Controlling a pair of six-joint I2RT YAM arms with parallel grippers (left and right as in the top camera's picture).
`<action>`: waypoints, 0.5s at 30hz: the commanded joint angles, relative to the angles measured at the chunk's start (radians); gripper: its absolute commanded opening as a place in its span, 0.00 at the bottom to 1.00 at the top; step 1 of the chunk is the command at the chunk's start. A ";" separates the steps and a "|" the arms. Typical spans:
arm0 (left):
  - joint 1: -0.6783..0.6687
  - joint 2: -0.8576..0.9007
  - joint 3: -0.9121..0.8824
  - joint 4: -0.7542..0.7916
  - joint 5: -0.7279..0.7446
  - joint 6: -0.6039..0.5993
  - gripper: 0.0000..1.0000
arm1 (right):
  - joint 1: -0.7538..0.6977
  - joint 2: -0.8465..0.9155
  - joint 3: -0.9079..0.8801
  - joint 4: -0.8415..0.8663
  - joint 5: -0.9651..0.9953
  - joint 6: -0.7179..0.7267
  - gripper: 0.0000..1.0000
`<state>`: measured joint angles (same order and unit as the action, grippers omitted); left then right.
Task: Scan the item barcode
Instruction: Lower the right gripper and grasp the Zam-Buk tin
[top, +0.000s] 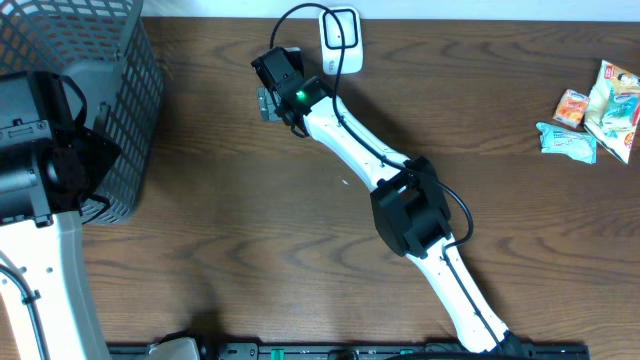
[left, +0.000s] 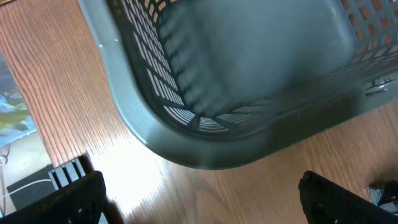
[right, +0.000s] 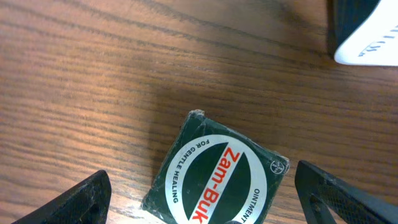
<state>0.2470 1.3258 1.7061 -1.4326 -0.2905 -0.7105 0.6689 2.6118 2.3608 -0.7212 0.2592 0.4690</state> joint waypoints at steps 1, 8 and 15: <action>0.005 -0.007 -0.002 -0.002 -0.010 -0.009 0.97 | -0.006 0.046 0.014 -0.007 0.022 0.092 0.88; 0.005 -0.007 -0.002 -0.002 -0.010 -0.009 0.98 | -0.011 0.055 0.014 -0.045 0.030 0.175 0.84; 0.005 -0.007 -0.002 -0.002 -0.010 -0.009 0.98 | -0.011 0.058 0.014 -0.079 0.030 0.173 0.79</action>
<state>0.2474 1.3258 1.7061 -1.4326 -0.2905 -0.7105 0.6624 2.6495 2.3627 -0.7761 0.2649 0.6247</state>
